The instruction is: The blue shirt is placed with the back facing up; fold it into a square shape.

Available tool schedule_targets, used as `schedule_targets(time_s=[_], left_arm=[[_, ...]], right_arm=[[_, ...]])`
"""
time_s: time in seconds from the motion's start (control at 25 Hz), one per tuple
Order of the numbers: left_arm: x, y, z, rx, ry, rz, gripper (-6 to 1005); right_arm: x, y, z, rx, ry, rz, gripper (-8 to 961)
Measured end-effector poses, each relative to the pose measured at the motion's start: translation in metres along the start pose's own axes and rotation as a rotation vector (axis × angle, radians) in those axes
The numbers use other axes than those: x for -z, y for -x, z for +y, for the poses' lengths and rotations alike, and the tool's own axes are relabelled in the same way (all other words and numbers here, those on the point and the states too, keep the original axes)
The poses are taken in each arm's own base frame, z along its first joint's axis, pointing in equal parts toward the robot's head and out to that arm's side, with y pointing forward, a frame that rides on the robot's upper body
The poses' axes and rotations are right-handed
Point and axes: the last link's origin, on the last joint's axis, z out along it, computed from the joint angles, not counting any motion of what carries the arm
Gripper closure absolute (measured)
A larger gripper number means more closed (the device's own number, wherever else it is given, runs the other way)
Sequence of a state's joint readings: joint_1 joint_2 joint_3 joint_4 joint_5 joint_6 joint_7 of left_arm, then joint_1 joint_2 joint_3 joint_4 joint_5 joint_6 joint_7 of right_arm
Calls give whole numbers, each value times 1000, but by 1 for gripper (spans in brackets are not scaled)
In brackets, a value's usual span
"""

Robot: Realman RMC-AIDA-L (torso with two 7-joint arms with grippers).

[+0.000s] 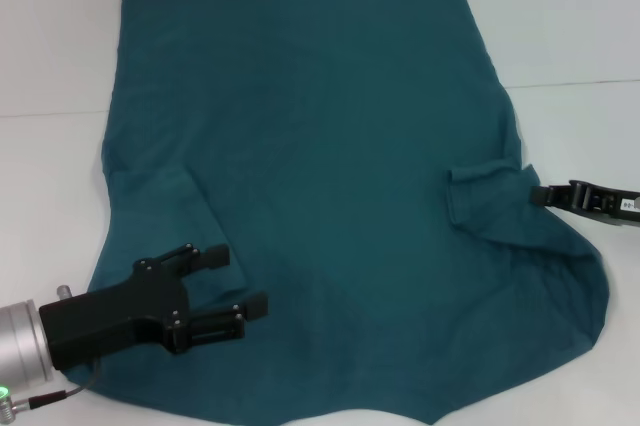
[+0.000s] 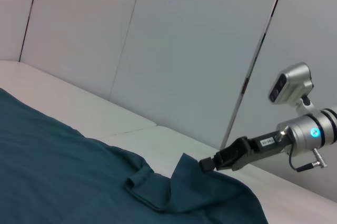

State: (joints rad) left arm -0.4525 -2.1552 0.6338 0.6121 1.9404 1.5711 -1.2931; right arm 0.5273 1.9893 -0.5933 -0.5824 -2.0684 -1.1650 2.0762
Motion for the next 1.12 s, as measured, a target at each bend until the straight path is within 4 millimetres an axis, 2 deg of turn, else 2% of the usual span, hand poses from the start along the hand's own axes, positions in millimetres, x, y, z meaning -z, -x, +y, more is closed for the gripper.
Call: schedule_targets(time_s=[0.56,1.12], left_arm=[[1,1,0,4,-5,4,87],[1,0,0,2,-4,9,87]], right_arm=[[-20,0,32,62,118,37,953],[-13,-18,40,109,214,91,951]])
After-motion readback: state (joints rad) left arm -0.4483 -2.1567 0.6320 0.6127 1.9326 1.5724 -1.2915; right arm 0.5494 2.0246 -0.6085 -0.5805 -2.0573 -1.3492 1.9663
